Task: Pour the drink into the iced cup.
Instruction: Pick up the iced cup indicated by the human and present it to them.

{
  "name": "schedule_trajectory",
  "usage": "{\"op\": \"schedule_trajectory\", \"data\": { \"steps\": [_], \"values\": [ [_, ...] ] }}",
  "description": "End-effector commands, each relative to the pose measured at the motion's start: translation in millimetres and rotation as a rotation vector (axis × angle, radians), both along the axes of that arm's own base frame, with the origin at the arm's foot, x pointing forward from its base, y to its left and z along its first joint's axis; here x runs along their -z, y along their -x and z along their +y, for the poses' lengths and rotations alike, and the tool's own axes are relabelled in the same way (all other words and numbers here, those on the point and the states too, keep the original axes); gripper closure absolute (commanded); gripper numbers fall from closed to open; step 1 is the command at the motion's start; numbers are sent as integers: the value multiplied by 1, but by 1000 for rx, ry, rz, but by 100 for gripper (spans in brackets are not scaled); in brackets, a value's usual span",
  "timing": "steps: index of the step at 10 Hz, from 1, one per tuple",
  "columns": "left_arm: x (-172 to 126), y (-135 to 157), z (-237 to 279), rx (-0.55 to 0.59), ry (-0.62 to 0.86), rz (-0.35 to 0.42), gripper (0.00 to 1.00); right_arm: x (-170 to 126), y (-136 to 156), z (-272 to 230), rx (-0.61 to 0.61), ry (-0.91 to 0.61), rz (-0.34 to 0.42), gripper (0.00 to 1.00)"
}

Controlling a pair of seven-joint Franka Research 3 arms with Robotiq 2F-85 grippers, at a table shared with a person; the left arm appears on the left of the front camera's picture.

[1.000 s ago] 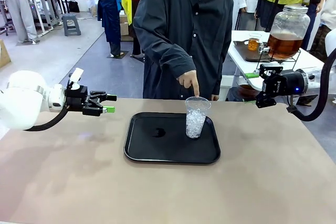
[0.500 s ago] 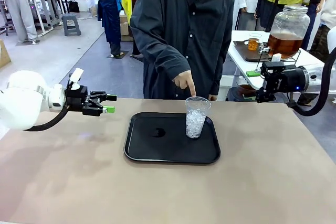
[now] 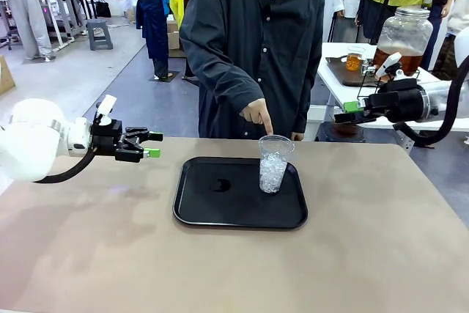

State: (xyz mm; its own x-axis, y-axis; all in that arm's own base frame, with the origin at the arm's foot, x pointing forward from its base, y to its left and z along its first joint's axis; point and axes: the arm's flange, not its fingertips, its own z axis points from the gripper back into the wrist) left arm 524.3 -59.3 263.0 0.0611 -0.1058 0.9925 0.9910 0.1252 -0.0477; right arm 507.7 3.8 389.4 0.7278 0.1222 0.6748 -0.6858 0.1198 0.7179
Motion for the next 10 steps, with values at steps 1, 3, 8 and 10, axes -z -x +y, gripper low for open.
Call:
{"op": "schedule_trajectory", "data": {
  "steps": [1,3,8,10],
  "values": [
    [0,0,1,-4,6,0,0,8,-9,0,-17,-5,-76,0],
    [0,0,1,-4,6,0,0,3,-2,0,-10,0,-44,0],
    [0,0,1,-4,6,0,0,12,-7,6,-7,-36,-202,0],
    [0,0,1,-4,6,0,0,41,-10,16,14,-40,-516,0]
  ]
}}
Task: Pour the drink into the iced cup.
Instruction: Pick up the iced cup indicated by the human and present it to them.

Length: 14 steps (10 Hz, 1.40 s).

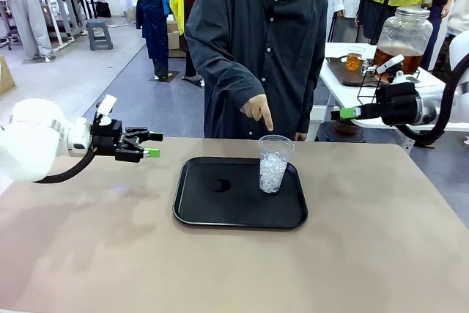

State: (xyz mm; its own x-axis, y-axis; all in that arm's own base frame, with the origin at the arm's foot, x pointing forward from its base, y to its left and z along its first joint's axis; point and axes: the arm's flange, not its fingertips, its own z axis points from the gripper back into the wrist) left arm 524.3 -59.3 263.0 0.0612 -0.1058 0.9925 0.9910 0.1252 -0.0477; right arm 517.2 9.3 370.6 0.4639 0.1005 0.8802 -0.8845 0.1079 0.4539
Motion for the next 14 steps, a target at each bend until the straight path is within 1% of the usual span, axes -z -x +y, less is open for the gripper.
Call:
{"op": "schedule_trajectory", "data": {
  "steps": [1,2,3,4,6,7,8,9,11,12,14],
  "values": [
    [0,0,1,-4,6,0,0,35,2,14,11,1,-292,0],
    [0,0,1,-4,6,0,0,47,6,18,18,14,-385,0],
    [0,0,1,-4,6,0,0,61,11,23,0,29,-456,0],
    [0,0,1,-4,6,0,0,72,15,25,0,24,-485,0],
    [0,0,1,-4,6,0,0,91,21,30,47,16,-551,0],
    [0,0,1,-4,6,0,0,96,20,28,45,2,-519,0],
    [0,0,1,-4,6,0,0,98,22,22,10,-2,-440,0],
    [0,0,1,-4,6,0,0,94,22,23,13,15,-508,0],
    [0,0,1,-4,6,0,0,94,22,23,13,15,-508,0],
    [0,0,1,-4,6,0,0,101,22,22,15,11,-491,0],
    [0,0,1,-4,6,0,0,115,17,35,6,0,-497,0]
  ]
}}
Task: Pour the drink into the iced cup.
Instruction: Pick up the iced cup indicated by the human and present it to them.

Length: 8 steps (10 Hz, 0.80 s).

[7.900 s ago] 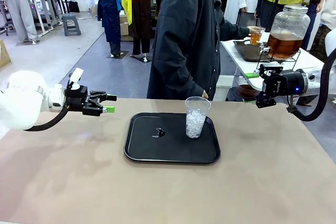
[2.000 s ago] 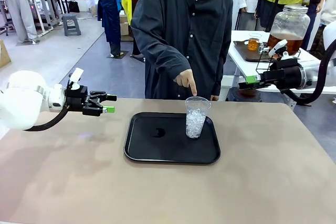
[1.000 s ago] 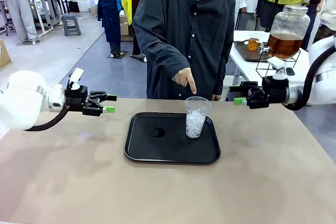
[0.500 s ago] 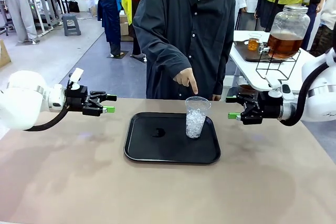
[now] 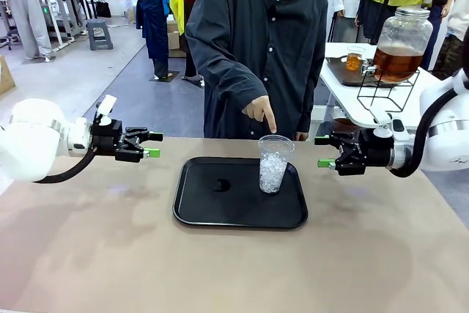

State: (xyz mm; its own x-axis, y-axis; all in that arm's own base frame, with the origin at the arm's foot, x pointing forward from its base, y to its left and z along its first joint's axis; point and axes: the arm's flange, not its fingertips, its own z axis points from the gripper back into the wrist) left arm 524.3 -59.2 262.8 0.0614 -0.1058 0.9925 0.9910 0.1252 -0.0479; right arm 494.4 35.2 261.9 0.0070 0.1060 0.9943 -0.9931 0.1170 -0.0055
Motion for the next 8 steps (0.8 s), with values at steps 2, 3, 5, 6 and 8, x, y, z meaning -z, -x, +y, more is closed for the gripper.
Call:
{"op": "schedule_trajectory", "data": {
  "steps": [2,3,5,6,8],
  "values": [
    [0,0,1,-4,6,0,0,18,-9,22,2,-26,-23,0],
    [0,0,1,-4,6,0,0,23,-10,28,-5,-32,-24,0],
    [0,0,1,-4,6,0,0,34,-12,39,0,-35,-10,0],
    [0,0,1,-4,6,0,0,38,-15,46,-7,-36,-1,0],
    [0,0,1,-4,6,0,0,44,-17,57,-36,-37,23,0]
  ]
}}
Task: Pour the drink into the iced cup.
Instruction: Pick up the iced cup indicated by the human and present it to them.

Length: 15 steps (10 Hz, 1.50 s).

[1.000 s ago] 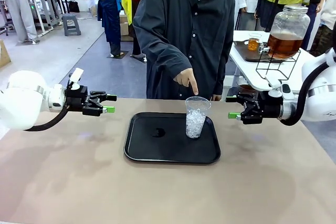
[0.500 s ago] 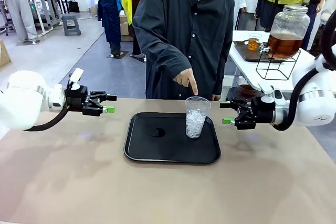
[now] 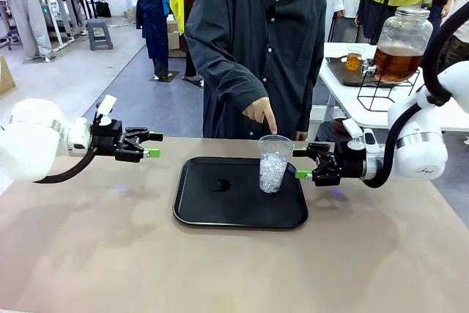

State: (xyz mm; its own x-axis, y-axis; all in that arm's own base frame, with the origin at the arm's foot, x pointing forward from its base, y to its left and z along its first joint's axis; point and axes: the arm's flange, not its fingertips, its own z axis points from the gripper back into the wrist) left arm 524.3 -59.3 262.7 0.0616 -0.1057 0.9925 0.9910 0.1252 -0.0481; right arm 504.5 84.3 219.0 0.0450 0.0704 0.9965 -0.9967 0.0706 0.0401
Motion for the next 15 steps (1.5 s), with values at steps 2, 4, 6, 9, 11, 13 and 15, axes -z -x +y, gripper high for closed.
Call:
{"op": "schedule_trajectory", "data": {
  "steps": [2,4,6,9,11,13,15],
  "values": [
    [-1,0,1,-4,6,0,0,3,-9,15,1,-5,-16,0],
    [-1,0,1,-4,6,0,0,4,-13,23,-16,-7,-7,0],
    [-1,0,1,-4,6,0,0,3,-14,31,-37,-10,3,0],
    [-1,0,1,-4,6,0,0,4,-17,44,-43,-12,11,0],
    [-1,0,1,-4,6,0,0,4,-17,54,-59,-7,23,0],
    [-1,0,1,-4,6,0,0,4,-19,63,-42,5,33,0],
    [-1,0,1,-4,6,0,0,5,-20,65,-34,9,56,0]
  ]
}}
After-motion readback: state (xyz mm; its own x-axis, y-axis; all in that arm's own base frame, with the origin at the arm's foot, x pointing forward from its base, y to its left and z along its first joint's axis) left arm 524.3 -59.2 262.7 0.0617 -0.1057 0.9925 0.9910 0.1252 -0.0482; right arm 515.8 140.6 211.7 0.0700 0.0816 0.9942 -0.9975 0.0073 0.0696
